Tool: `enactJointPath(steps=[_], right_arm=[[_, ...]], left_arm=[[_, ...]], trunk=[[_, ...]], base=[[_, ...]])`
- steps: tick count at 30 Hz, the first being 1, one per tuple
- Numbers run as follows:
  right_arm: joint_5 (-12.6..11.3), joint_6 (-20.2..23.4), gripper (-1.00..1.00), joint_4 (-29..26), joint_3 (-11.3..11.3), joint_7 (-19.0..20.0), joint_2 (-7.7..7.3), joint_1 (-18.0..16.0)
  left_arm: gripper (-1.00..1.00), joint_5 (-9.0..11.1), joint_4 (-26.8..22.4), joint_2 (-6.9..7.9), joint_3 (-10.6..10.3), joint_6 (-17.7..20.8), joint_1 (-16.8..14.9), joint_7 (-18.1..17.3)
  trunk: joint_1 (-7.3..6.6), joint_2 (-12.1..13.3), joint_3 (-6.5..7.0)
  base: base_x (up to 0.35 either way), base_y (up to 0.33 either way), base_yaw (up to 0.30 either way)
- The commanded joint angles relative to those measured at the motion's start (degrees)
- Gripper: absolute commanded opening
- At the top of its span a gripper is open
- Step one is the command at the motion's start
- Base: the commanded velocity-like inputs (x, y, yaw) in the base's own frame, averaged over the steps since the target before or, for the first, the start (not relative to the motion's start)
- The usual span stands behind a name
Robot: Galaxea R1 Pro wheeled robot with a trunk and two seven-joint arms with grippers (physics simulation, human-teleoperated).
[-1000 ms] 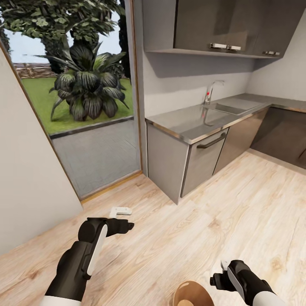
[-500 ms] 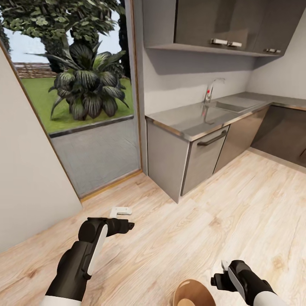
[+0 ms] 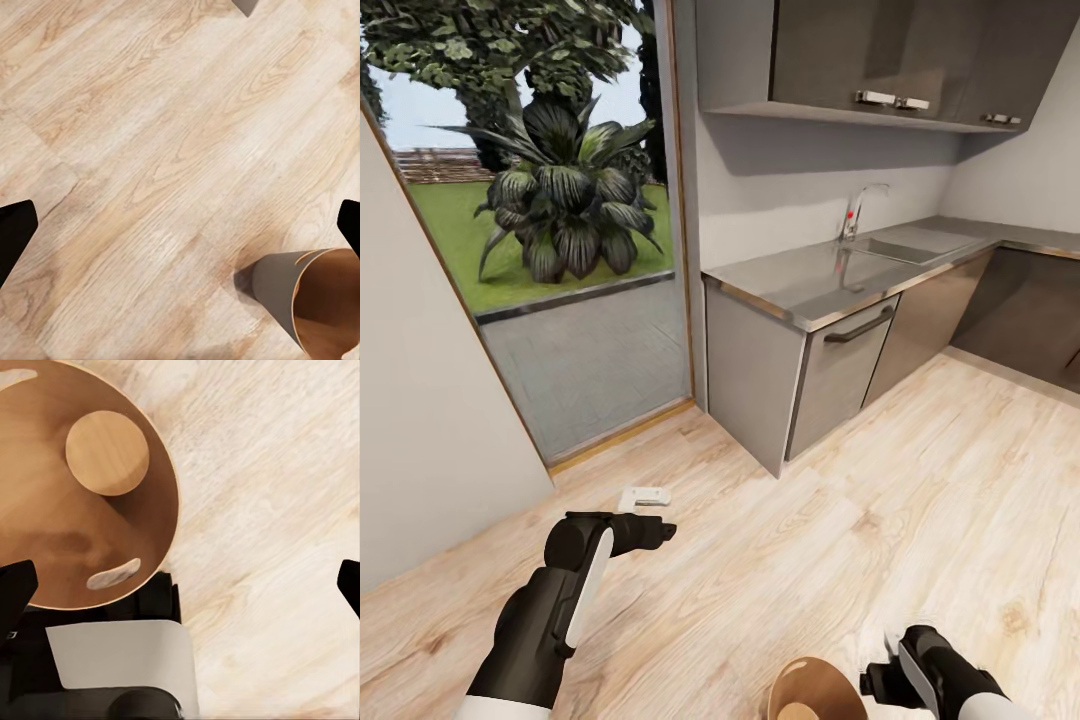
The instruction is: Put the three can of soda from the living room inside the tash can in the kitchen.
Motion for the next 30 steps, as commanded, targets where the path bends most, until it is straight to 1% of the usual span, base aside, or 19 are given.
enactJointPath(steps=[1, 4, 12, 15, 23, 30], right_arm=[[0.0, 0.0, 1.00, 0.5, 0.0, -0.1, -0.04, 0.0], [0.0, 0.0, 1.00, 1.0, 0.0, -0.2, -0.09, 0.0], [0.1, -0.6, 1.00, 1.8, 0.1, -0.2, -0.10, 0.0], [0.1, -2.0, 1.00, 2.0, 0.0, -0.3, -0.12, 0.0], [0.0, -3.0, 1.00, 2.1, -0.1, -0.3, -0.14, 0.0], [0.1, -3.2, 1.00, 2.1, -0.1, -0.3, -0.13, 0.0]], left_arm=[[1.00, 0.0, 0.0, 0.00, 0.0, 0.0, 0.0, 0.0], [1.00, 0.0, 0.0, 0.00, 0.0, 0.0, 0.0, 0.0], [1.00, -0.1, 0.0, -0.04, 0.0, 0.0, 0.0, 0.0], [1.00, -0.1, 0.0, -0.07, 0.0, 0.0, 0.0, 0.0], [1.00, 0.0, 0.0, -0.09, 0.0, 0.0, 0.0, 0.0], [1.00, 0.0, 0.0, -0.09, 0.0, 0.0, 0.0, 0.0]], trunk=[[0.00, 0.0, 0.00], [0.00, 0.0, 0.00], [1.76, -3.2, -1.44], [1.76, -3.2, -1.44], [1.76, -3.2, -1.44], [3.29, -6.0, -2.69]], base=[[0.000, 0.000, 0.000], [0.000, 0.000, 0.000], [0.000, 0.000, 0.000], [0.000, 0.000, 0.000], [0.000, 0.000, 0.000], [0.000, 0.000, 0.000]])
